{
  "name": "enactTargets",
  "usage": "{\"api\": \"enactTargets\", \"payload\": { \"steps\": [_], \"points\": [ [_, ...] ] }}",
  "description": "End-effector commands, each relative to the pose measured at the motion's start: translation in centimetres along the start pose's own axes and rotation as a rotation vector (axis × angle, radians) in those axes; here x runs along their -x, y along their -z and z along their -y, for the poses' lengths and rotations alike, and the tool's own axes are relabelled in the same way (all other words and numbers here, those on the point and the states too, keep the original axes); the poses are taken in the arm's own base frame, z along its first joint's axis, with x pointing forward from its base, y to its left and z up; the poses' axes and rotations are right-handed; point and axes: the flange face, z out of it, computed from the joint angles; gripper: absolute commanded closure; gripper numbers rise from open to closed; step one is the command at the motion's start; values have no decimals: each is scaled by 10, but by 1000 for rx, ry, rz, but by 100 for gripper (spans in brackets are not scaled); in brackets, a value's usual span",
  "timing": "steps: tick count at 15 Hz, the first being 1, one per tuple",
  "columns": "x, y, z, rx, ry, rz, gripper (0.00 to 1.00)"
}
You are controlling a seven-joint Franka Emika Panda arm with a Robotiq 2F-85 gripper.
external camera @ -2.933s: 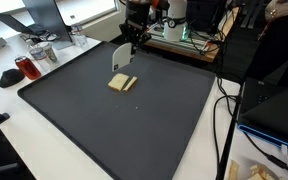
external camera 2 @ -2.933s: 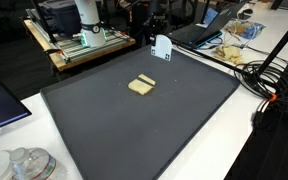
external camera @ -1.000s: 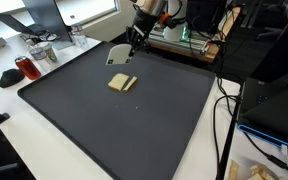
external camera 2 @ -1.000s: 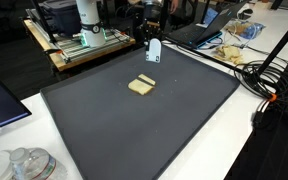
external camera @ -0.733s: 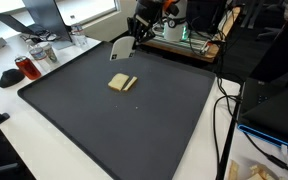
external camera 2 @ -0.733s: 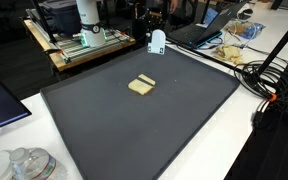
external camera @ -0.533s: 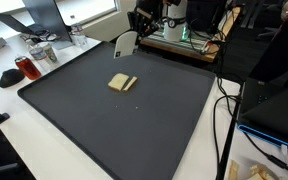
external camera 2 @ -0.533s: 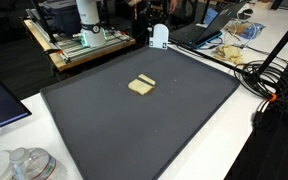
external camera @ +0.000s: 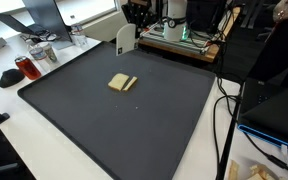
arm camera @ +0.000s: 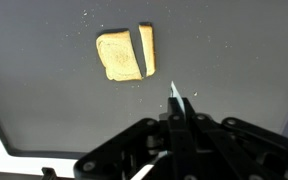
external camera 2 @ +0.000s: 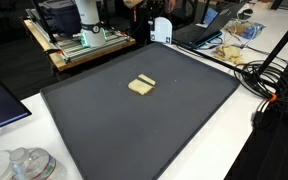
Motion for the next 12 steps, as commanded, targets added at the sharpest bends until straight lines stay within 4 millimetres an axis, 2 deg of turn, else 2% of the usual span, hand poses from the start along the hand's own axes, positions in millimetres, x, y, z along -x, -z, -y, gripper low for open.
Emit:
{"api": "enactTargets", "payload": {
  "steps": [1, 2, 3, 8, 12],
  "points": [
    [-8, 23, -29, -78, 6, 9, 99],
    [-9, 27, -36, -94, 17, 8, 99],
    [-8, 13, -44, -120, 23, 14, 99],
    [-10, 1, -86, -207, 49, 19, 99],
    [-10, -10, -111, -257, 100, 17, 99]
  ]
}}
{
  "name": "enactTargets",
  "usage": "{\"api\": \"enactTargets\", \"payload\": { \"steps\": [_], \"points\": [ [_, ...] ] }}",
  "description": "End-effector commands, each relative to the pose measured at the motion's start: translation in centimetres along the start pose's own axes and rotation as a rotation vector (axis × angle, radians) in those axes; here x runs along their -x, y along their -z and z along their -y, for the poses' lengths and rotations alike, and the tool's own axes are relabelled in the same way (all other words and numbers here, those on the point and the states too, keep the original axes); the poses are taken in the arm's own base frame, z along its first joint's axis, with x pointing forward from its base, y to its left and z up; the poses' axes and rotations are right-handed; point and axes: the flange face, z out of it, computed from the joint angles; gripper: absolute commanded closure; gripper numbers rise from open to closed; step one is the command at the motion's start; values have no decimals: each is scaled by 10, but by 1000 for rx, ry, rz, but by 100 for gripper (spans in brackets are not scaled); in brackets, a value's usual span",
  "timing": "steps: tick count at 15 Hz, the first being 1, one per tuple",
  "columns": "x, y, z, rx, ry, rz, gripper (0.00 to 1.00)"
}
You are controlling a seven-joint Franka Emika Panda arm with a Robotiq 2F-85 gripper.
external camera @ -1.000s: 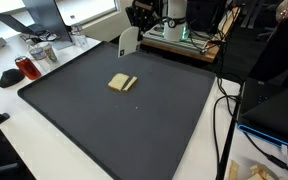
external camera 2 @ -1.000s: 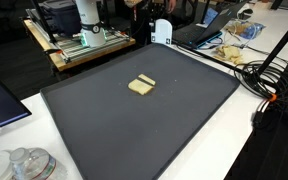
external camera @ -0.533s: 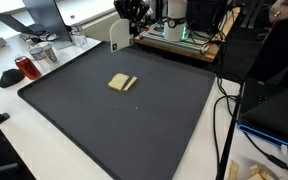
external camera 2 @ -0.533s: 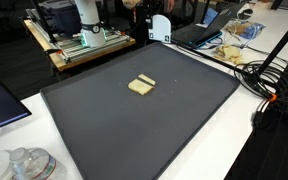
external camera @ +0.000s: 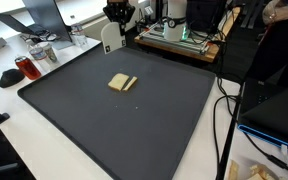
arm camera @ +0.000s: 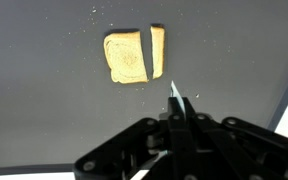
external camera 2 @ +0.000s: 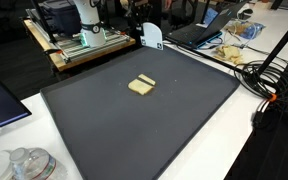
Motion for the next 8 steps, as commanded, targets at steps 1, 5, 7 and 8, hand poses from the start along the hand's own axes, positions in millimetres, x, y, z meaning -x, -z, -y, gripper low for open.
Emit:
{"api": "enactTargets", "payload": {
  "steps": [1, 5, 7, 8],
  "points": [
    [0, 7, -20, -75, 56, -17, 99],
    [6, -4, -43, -140, 119, -16, 99],
    [5, -14, -41, -94, 81, -1, 96],
    [6, -15, -44, -91, 76, 0, 96]
  ]
}}
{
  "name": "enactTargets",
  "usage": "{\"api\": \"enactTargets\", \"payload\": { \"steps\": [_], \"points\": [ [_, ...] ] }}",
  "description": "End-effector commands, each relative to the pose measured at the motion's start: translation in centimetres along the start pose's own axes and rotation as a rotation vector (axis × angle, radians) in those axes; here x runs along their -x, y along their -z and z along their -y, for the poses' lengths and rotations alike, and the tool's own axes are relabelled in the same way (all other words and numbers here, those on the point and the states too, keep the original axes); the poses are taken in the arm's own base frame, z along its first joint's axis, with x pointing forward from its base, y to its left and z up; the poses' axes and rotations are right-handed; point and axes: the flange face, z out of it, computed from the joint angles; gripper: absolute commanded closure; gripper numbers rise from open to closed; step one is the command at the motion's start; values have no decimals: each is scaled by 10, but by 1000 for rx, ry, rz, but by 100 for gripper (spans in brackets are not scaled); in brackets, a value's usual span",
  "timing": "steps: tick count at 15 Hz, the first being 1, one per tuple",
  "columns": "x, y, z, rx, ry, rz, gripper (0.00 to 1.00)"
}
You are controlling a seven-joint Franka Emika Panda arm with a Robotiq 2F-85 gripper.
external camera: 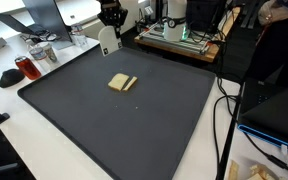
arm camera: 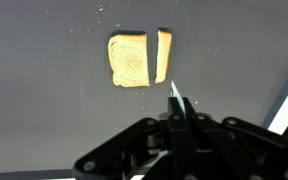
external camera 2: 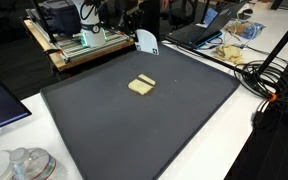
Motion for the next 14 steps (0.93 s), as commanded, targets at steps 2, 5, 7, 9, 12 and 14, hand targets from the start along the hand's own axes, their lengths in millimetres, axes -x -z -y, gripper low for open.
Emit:
{"api": "enactTargets", "payload": {
  "steps": [2, 5, 7, 9, 12, 14],
  "points": [
    [-1, -1, 4, -1, 8, 1, 96],
    [-4, 3, 1, -62, 42, 25, 99],
    [8, -16, 2, -118, 66, 7, 99],
    [4, -19, -10, -173, 78, 4, 99],
    [5, -25, -36, -244, 68, -55, 99],
    [7, -28, -51, -288, 58, -87, 99]
  ]
}}
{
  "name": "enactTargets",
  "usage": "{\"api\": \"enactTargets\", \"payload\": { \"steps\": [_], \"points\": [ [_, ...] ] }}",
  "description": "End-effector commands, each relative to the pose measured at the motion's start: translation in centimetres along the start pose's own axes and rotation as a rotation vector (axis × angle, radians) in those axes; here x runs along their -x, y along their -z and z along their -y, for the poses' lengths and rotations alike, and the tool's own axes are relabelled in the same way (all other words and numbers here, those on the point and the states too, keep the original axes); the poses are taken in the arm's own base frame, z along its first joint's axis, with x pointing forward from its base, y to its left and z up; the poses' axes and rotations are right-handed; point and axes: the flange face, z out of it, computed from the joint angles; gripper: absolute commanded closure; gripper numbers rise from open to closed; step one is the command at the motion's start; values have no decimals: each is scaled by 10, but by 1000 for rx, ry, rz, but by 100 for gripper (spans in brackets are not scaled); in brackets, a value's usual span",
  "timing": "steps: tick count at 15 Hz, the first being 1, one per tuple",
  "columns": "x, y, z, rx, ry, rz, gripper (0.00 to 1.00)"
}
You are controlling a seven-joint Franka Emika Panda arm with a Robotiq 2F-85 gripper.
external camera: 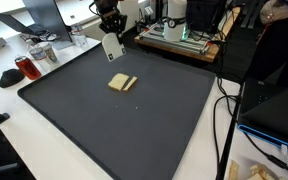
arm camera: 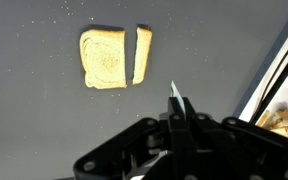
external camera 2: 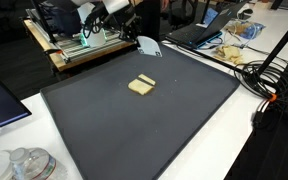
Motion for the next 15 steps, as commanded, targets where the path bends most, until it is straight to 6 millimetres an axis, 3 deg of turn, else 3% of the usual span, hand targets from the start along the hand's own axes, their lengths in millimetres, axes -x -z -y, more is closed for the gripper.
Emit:
{"api": "enactTargets", "payload": {
  "steps": [1, 9, 12, 15],
  "points": [
    [2, 6, -29, -104, -8, -66, 99],
    [-1, -17, -77, -242, -72, -124, 99],
    [6, -39, -77, -302, -154, -95, 99],
    [6, -46, -81, -315, -222, -86, 99]
  ]
}}
